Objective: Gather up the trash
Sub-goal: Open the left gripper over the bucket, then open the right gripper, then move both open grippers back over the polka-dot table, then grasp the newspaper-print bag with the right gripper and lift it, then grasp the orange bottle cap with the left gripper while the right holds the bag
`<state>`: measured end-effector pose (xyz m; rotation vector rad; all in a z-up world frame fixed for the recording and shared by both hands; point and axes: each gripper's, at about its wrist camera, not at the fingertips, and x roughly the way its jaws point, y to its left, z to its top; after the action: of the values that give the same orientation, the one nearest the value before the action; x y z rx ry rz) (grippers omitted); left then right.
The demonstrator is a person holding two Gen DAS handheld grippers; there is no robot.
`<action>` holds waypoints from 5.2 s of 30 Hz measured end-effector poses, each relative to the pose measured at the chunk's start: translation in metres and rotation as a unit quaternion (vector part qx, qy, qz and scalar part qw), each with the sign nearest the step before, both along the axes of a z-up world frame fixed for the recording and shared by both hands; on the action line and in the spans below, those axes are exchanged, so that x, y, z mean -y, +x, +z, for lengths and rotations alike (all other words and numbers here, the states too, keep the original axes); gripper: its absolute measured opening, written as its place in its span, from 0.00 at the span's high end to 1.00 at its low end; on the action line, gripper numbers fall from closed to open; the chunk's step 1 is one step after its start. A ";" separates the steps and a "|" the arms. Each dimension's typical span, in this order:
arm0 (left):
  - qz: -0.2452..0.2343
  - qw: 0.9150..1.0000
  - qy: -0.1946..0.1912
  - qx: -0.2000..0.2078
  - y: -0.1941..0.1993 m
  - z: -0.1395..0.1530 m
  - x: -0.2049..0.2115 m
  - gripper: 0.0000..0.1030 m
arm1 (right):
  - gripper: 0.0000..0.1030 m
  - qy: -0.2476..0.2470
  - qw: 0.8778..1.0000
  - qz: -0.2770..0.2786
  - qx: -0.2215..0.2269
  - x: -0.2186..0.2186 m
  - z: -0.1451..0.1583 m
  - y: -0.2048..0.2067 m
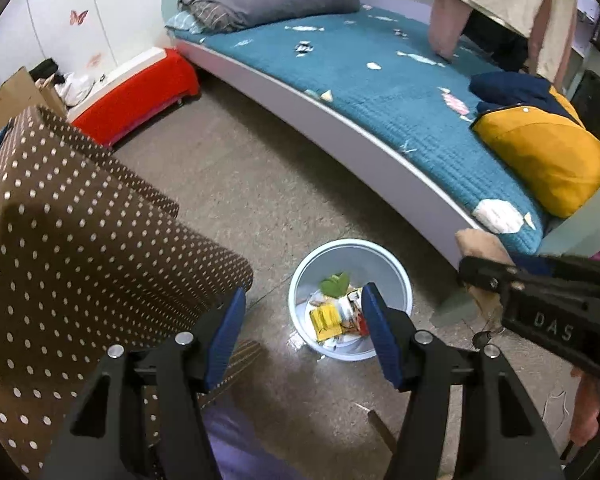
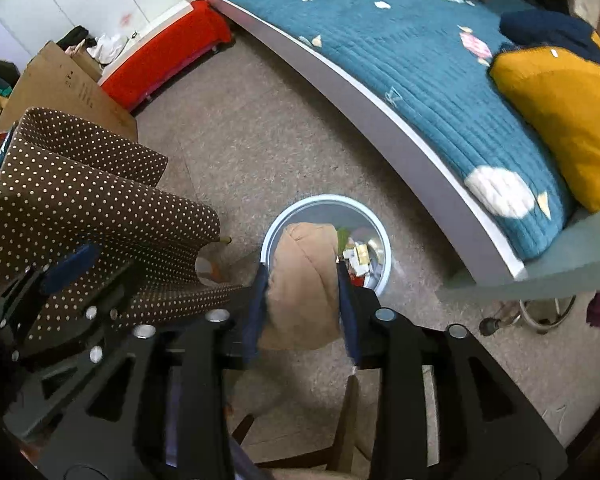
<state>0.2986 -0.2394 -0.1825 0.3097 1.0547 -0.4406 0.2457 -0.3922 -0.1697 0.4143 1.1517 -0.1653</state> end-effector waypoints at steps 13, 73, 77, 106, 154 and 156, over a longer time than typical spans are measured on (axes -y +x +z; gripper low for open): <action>0.006 1.000 0.001 -0.005 0.003 0.000 -0.016 0.42 | 0.26 -0.022 1.000 0.002 0.000 -0.009 -0.003 -0.004; 0.158 0.975 -0.087 0.126 -0.025 0.144 -0.218 0.31 | 0.21 -0.030 0.972 0.162 0.169 -0.190 0.162 0.019; 0.195 0.969 -0.080 0.126 -0.020 0.143 -0.255 0.29 | 0.21 -0.021 0.968 0.192 0.163 -0.223 0.161 0.036; 0.331 0.934 -0.068 0.117 0.023 0.140 -0.417 0.26 | 0.21 0.043 0.963 0.243 0.111 -0.361 0.134 0.150; 0.318 0.937 -0.089 0.115 0.013 0.144 -0.407 0.24 | 0.94 0.012 0.908 0.309 0.282 -0.369 0.222 0.096; 0.305 0.941 -0.089 0.115 0.015 0.145 -0.396 0.24 | 0.94 0.003 0.911 0.298 0.285 -0.357 0.225 0.094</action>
<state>0.3134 0.1567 -0.0374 -0.1329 0.8195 0.0624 0.3397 -0.0348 0.0555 0.0830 0.6530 0.4708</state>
